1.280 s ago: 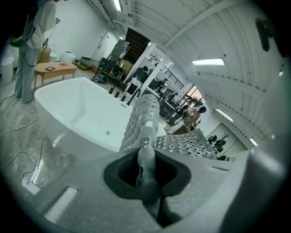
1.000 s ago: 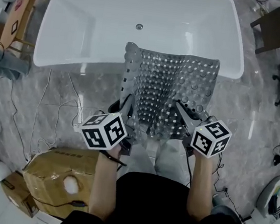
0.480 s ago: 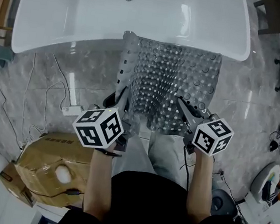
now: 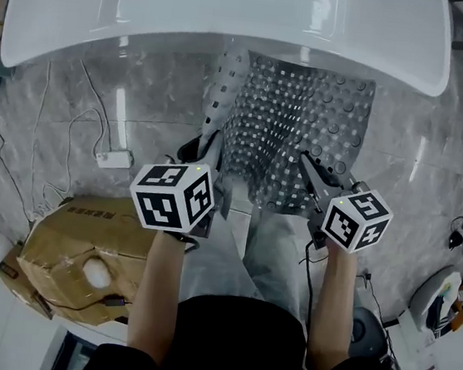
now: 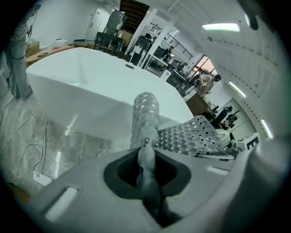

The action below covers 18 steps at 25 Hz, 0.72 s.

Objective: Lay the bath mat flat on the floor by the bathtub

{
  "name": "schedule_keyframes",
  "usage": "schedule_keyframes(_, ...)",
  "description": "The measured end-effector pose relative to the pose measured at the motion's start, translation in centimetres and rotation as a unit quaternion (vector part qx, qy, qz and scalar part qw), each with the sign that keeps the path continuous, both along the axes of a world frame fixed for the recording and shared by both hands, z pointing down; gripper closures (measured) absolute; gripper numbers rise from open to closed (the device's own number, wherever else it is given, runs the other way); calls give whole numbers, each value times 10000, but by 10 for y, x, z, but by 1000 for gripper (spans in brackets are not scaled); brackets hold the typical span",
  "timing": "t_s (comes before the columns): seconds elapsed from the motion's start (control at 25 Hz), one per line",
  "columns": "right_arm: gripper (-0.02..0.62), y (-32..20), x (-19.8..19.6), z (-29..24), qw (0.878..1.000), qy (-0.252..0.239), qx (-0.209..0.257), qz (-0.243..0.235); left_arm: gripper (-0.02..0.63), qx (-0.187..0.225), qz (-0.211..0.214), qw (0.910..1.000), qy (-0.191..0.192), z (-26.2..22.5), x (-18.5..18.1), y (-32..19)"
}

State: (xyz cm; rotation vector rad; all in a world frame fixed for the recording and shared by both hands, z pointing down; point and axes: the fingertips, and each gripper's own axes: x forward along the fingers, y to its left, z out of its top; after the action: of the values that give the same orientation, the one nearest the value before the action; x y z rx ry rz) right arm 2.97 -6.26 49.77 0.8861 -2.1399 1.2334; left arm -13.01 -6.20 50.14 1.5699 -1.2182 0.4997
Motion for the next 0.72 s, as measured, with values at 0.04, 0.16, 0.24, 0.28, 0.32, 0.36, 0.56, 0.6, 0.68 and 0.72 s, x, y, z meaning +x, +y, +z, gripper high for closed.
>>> schedule_keyframes(0.04, 566, 0, 0, 9, 10000, 16, -32, -8, 574, -46, 36, 10000, -71, 9, -1, 0)
schedule_keyframes(0.16, 566, 0, 0, 33, 9999, 86, -90, -72, 574, -109, 53, 9998, -129, 33, -3, -1)
schedule_keyframes(0.24, 566, 1, 1, 51, 9998, 121, -120, -120, 574, -131, 38, 9998, -161, 48, -5, -1)
schedule_keyframes(0.28, 566, 3, 2, 60, 9997, 145, -146, -138, 574, -156, 40, 9997, -203, 56, -6, 1)
schedule_keyframes(0.32, 566, 6, 4, 68, 9996, 172, -179, -150, 574, -191, 57, 9995, -262, 63, -8, 4)
schedule_keyframes(0.36, 566, 10, 5, 76, 9995, 194, -209, -149, 574, -222, 100, 9991, -342, 69, -9, 7)
schedule_keyframes(0.56, 568, 1, 5, 109, 9997, 116, -176, -120, 574, -207, 254, 9973, -664, 96, -12, 0)
schedule_keyframes(0.6, 568, 3, 5, 116, 9996, 126, -210, -127, 574, -246, 273, 9969, -689, 103, -11, 1)
schedule_keyframes(0.68, 568, 3, 5, 137, 9994, 140, -269, -174, 574, -327, 301, 9962, -747, 123, -10, 0)
schedule_keyframes(0.72, 568, 1, 5, 148, 9993, 139, -291, -198, 574, -357, 307, 9959, -769, 135, -9, -2)
